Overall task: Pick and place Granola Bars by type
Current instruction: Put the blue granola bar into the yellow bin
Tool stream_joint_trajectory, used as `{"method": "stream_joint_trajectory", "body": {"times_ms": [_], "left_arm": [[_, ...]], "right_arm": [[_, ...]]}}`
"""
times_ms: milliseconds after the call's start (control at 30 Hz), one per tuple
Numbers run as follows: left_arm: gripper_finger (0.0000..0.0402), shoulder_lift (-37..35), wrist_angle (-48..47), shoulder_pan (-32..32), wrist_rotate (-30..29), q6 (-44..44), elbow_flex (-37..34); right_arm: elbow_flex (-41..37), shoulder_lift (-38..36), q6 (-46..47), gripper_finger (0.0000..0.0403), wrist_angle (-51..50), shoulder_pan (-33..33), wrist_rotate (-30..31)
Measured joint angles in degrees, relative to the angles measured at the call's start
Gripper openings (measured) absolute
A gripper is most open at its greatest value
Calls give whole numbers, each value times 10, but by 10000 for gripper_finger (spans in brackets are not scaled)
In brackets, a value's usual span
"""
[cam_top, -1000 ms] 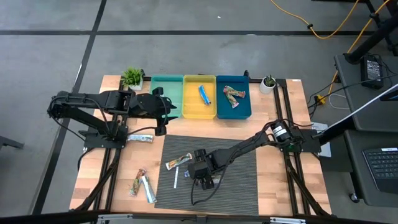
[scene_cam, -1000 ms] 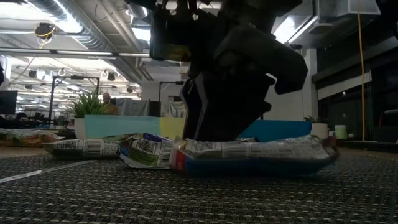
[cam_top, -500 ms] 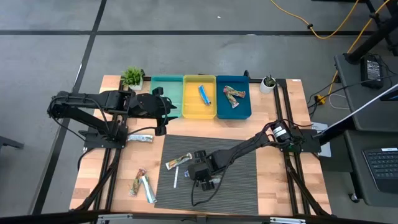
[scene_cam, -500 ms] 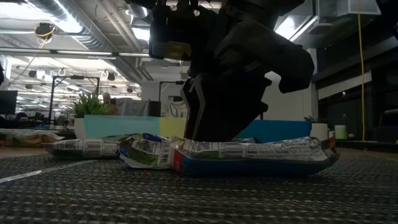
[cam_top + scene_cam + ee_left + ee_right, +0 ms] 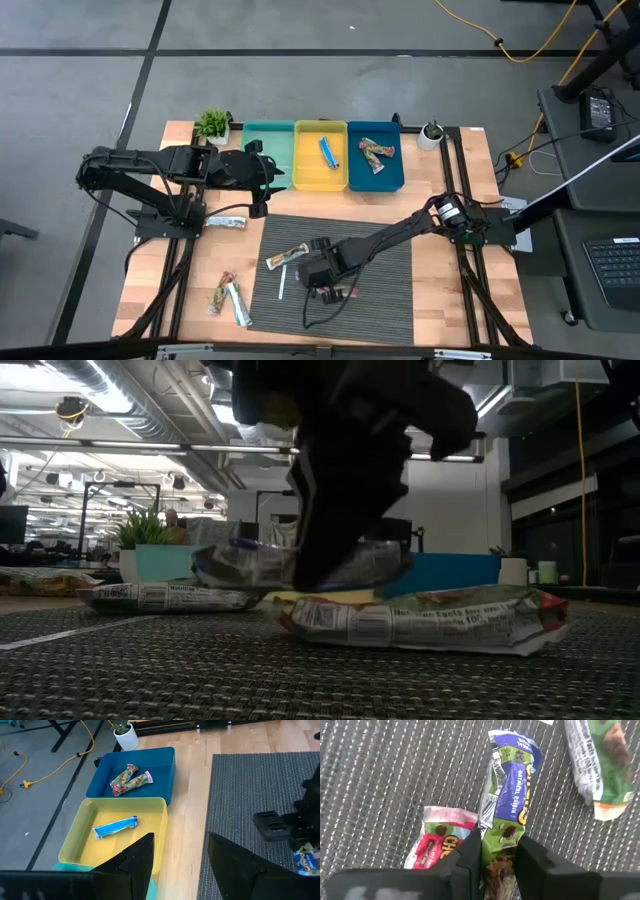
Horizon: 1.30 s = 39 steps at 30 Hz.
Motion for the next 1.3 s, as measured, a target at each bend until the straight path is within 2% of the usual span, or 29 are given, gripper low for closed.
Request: {"method": "stream_joint_trajectory", "body": {"times_ms": [467,633,800,1000,1300], "left_arm": [[175,0,0,0,0,0,0],[175,0,0,0,0,0,0],[175,0,0,0,0,0,0],[175,0,0,0,0,0,0],[175,0,0,0,0,0,0]], "right_arm": [[30,-1,10,96,-60,1,9],[30,-16,14,96,-113,1,52],[30,-71,28,96,-175,0,111],[30,-177,64,96,-232,-6,156],[31,-290,86,96,-237,-34,164]]}}
